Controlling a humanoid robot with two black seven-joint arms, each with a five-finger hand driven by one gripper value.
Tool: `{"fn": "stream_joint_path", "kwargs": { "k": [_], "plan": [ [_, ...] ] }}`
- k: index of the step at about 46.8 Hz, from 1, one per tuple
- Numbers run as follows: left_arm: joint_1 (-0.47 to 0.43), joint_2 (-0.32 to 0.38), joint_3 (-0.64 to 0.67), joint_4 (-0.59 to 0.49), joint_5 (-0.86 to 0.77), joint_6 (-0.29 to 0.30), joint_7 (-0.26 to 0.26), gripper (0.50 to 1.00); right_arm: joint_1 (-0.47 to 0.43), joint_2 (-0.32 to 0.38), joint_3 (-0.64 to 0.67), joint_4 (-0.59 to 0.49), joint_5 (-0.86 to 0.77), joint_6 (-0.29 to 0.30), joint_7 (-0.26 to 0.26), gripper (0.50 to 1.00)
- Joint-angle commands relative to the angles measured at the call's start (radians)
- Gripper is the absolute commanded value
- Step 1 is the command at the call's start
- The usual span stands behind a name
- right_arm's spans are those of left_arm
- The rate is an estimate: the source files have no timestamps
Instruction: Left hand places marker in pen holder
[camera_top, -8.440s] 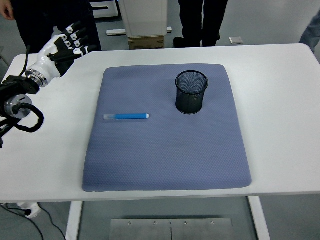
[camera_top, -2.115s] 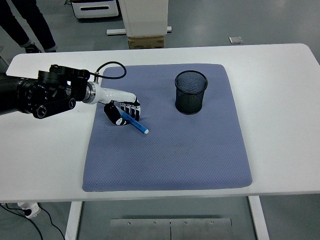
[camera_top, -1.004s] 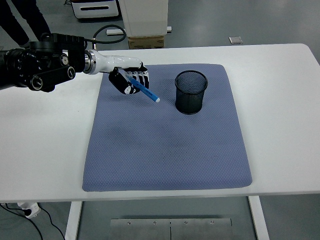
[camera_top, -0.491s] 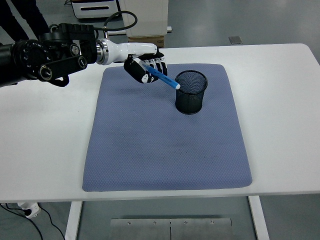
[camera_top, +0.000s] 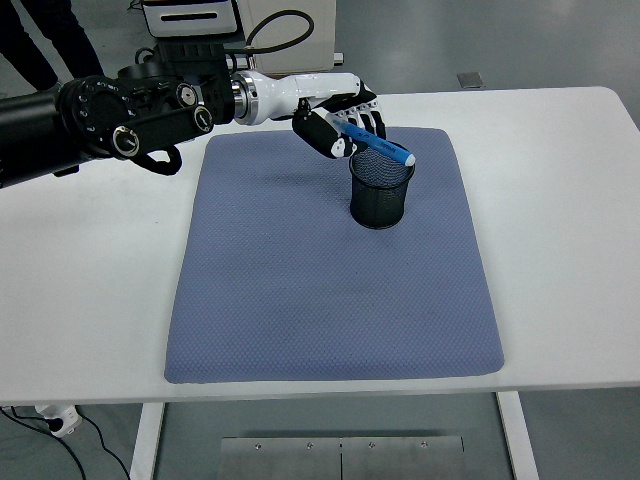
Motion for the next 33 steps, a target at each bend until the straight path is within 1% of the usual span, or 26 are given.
{"fn": "stream_joint_path", "kwargs": {
  "k": [1,12,13,16,23,33],
  "plan": [
    [0.013,-0.011,-0.017,0.005,0.0,0.003,0.0,0.5,0.0,0.0,0.0,0.0,0.0,0.0,0.0,1.0],
    [0.046,-0.048,-0.067,0.029,-0.028,0.005,0.003,0.5,0.0,0.0,0.0,0.001,0.0,0.001,0.0,1.0],
    [0.049,-0.063,-0.072,0.031,-0.046,0.005,0.003,0.5,0.0,0.0,0.0,0.0,0.0,0.0,0.0,1.0],
    [0.059,-0.072,-0.077,0.037,-0.066,0.005,0.003,0.5,0.0,0.0,0.0,0.0,0.0,0.0,0.0,1.0],
    [0.082,-0.083,-0.106,0.048,-0.098,0.006,0.003,0.5,0.0,0.0,0.0,0.0,0.0,0.0,0.0,1.0],
    [0.138,-0.103,-0.158,0.075,-0.144,0.008,0.002,0.5,0.0,0.0,0.0,0.0,0.0,0.0,0.0,1.0]
  ]
}}
